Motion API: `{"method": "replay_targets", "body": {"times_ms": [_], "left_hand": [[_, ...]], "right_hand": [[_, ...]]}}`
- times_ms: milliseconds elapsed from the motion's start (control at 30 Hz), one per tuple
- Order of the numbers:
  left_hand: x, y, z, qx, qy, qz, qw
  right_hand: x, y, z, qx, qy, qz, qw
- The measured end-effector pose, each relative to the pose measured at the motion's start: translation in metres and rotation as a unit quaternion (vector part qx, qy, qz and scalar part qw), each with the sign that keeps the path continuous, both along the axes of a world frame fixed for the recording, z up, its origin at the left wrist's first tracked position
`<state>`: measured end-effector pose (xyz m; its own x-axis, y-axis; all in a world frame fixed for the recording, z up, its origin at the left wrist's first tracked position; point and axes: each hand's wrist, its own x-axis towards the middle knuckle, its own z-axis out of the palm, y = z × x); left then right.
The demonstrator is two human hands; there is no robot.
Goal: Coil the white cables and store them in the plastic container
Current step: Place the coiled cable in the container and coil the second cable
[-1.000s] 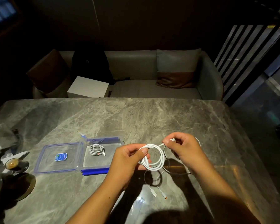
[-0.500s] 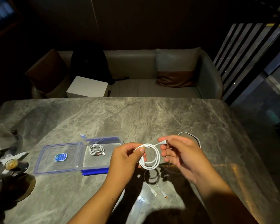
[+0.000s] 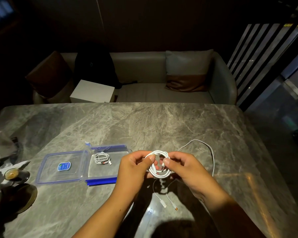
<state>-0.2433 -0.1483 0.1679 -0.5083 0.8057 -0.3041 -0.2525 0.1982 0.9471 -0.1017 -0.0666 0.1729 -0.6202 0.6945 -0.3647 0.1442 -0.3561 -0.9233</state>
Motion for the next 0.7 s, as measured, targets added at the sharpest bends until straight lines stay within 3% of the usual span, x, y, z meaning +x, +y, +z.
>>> {"method": "replay_targets", "body": {"times_ms": [367, 633, 700], "left_hand": [[0.004, 0.004, -0.003, -0.007, 0.11, -0.054, 0.992], [0.008, 0.007, 0.008, 0.022, -0.084, -0.023, 0.996], [0.006, 0.008, 0.007, 0.031, -0.097, -0.015, 0.995]], "right_hand": [[0.003, -0.003, -0.016, 0.192, -0.11, 0.005, 0.975], [0.007, 0.004, -0.006, -0.018, 0.084, -0.021, 0.996], [0.009, 0.005, -0.01, 0.0, 0.078, -0.005, 0.997]]}}
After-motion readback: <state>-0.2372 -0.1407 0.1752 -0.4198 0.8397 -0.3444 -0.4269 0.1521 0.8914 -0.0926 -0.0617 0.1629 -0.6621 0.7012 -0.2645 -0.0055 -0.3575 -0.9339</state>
